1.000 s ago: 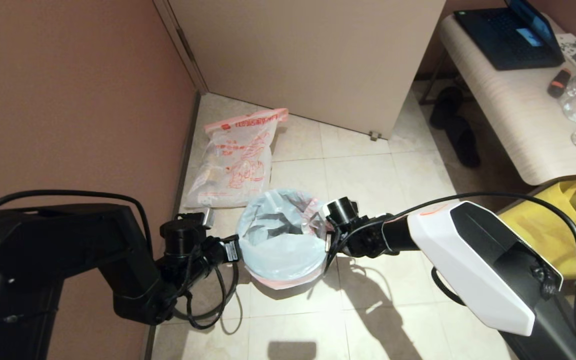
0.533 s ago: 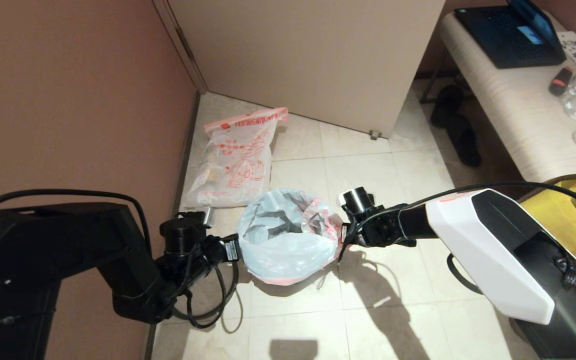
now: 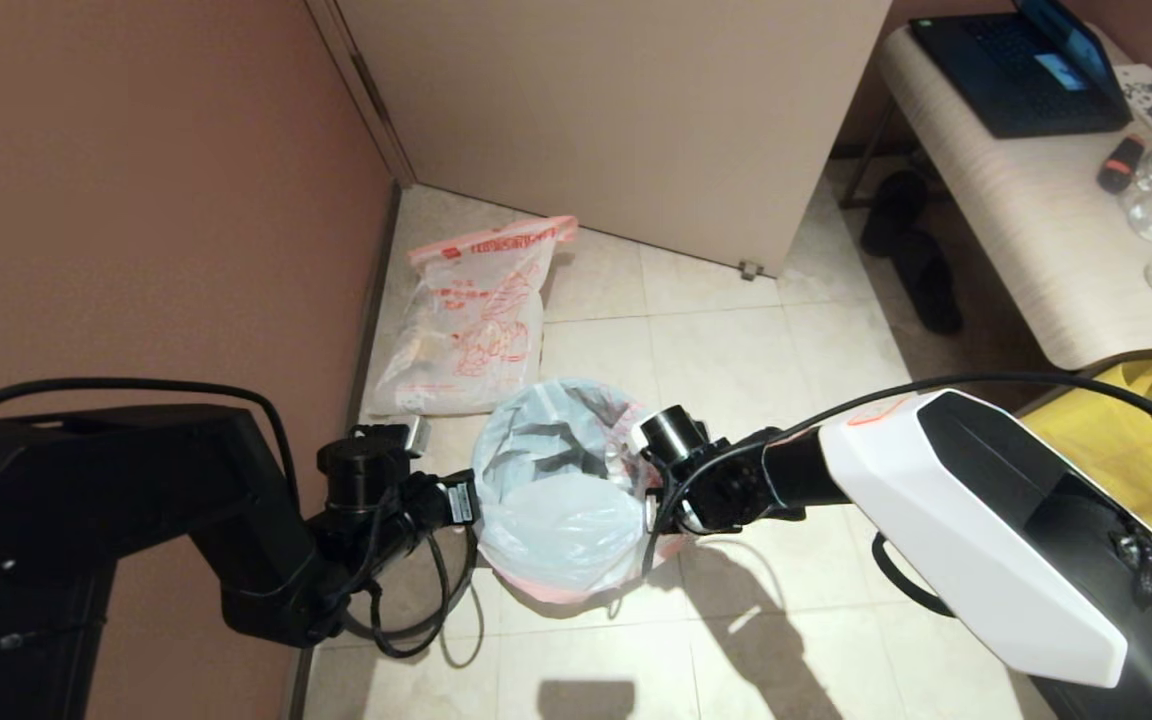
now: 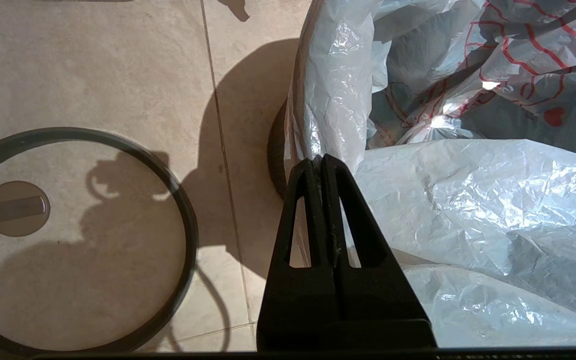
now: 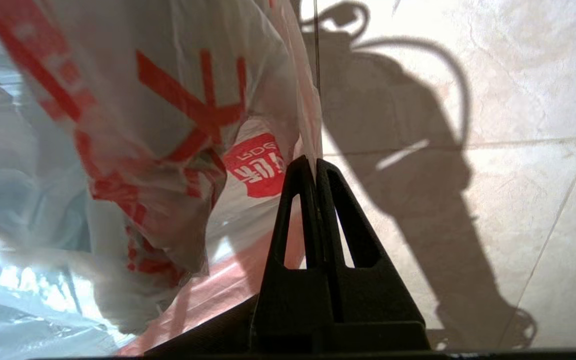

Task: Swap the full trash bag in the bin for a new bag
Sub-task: Put the new garbage bag on the trash can

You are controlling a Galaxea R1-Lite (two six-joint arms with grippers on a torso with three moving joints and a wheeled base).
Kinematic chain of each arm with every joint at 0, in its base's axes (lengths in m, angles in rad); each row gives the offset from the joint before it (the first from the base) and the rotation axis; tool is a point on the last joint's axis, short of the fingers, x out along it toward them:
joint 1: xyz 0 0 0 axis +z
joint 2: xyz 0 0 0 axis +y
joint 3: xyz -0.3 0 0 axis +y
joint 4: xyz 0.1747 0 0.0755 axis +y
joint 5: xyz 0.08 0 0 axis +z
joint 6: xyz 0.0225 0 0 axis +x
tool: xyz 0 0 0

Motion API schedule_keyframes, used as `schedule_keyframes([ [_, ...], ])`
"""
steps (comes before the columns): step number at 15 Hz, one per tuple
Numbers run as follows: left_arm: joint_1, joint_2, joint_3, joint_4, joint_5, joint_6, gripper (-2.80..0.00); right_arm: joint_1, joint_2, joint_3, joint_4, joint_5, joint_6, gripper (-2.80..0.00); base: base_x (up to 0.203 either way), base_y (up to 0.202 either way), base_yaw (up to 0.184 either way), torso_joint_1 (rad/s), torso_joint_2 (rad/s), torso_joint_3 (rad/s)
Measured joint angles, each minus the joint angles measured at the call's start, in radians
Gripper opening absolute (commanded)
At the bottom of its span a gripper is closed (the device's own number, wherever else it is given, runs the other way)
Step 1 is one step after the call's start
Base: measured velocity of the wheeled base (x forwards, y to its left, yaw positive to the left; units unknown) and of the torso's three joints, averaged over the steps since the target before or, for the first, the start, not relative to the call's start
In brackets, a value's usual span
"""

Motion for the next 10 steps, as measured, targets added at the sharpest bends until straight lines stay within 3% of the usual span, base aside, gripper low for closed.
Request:
schedule_keyframes([
  [2,0.0,-0.001,0.001,0.003,0.0,0.0,-2.8,0.018,-0.004,0.002,0.001,0.017,0.014,-2.8,0.0,0.0,0.0,0.0,0.0,0.0],
  [3,0.0,-0.002,0.004,0.004,0.001,0.0,-2.8,0.021,-0.009,0.003,0.004,0.019,0.016,0.0,0.0,0.0,0.0,0.0,0.0,0.0],
  [10,-0.004,-0.055,0.064,0.01,-0.002,0.023,-2.8,0.043,-0.134,0.068,0.112,0.064,0.072,0.0,0.0,0.0,0.0,0.0,0.0,0.0],
])
